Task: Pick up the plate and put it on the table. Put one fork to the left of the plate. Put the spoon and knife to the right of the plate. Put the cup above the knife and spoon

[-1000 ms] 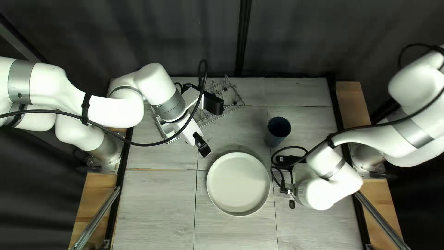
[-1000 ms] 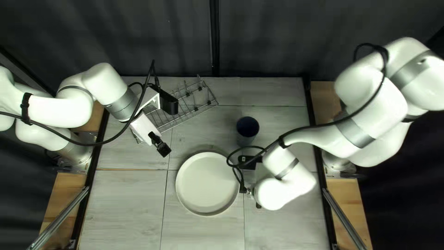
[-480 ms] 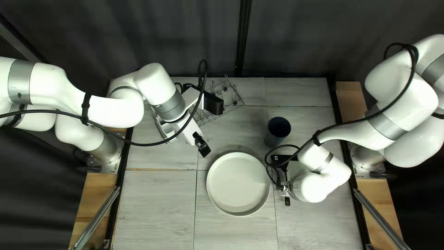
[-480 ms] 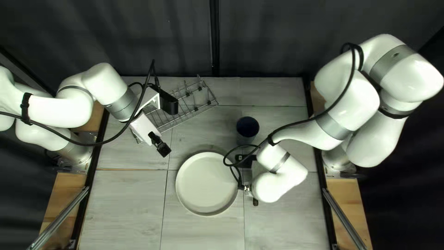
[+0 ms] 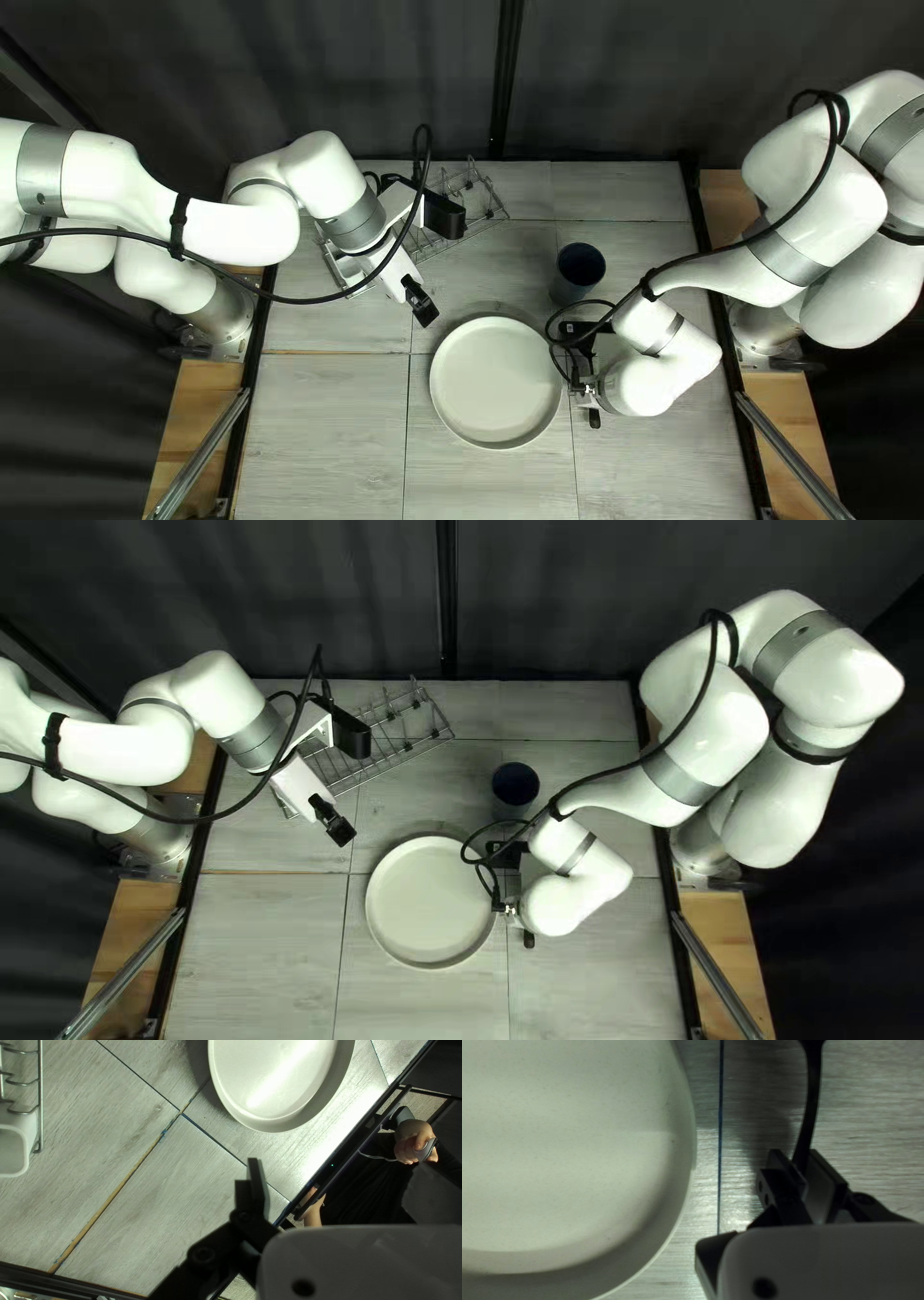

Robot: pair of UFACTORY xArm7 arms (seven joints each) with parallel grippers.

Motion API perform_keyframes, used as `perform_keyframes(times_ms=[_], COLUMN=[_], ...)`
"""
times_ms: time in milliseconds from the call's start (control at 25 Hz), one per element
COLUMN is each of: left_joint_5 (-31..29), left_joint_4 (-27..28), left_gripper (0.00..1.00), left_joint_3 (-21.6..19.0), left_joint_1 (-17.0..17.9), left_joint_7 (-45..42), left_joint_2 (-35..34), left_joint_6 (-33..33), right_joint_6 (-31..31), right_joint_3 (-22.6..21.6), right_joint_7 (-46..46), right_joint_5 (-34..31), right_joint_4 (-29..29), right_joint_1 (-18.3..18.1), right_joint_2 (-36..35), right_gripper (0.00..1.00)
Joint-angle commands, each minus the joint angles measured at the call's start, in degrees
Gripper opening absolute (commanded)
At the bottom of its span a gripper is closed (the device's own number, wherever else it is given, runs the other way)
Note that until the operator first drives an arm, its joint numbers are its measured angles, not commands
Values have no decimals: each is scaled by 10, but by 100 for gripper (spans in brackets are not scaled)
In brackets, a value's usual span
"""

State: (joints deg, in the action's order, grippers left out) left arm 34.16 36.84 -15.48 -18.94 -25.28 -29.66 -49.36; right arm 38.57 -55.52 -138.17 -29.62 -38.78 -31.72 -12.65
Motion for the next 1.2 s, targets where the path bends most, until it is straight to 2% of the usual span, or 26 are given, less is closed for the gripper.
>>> perform_keyframes(times_ms=[40, 80, 200, 320, 400, 480, 520, 560, 640, 1040, 1120, 1160, 1200], left_joint_5=[0, 0, 0, 0, 0, 0, 0, 0, 0, 0, -27, -53, -66], left_joint_4=[0, 0, 0, 0, 0, 0, 0, 0, 0, 0, -16, -9, -2], left_gripper=[100, 100, 100, 100, 100, 100, 100, 100, 100, 100, 100, 100, 100], left_joint_3=[0, 0, 0, 0, 0, 0, 0, 0, 0, 0, -6, 1, 8], left_joint_1=[0, 0, 0, 0, 0, 0, 0, 0, 0, 0, -9, -16, -19], left_joint_7=[0, 0, 0, 0, 0, 0, 0, 0, 0, 0, -51, -75, -77], left_joint_2=[0, 0, 0, 0, 0, 0, 0, 0, 0, 0, -99, -176, -199], left_joint_6=[0, 0, 0, 0, 0, 0, 0, 0, 0, 0, -62, -134, -162], right_joint_6=[35, 53, 118, 188, 222, 270, 278, 308, 345, 351, 351, 348, 348], right_joint_3=[-39, -44, -45, -28, -4, 41, 50, 84, 112, 112, 112, 125, 140], right_joint_7=[69, 95, 146, 239, 312, 403, 423, 476, 518, 517, 517, 548, 571], right_joint_5=[90, 123, 164, 212, 241, 271, 275, 289, 296, 295, 295, 293, 296], right_joint_4=[2, -1, -26, -46, -46, -45, -44, -38, -32, -33, -33, -16, -8], right_joint_1=[-18, -15, 4, 35, 63, 107, 116, 149, 177, 177, 177, 192, 202], right_joint_2=[74, 103, 145, 206, 253, 319, 332, 380, 425, 428, 428, 445, 459], right_gripper=[100, 100, 100, 100, 100, 100, 100, 100, 100, 100, 100, 100, 100])
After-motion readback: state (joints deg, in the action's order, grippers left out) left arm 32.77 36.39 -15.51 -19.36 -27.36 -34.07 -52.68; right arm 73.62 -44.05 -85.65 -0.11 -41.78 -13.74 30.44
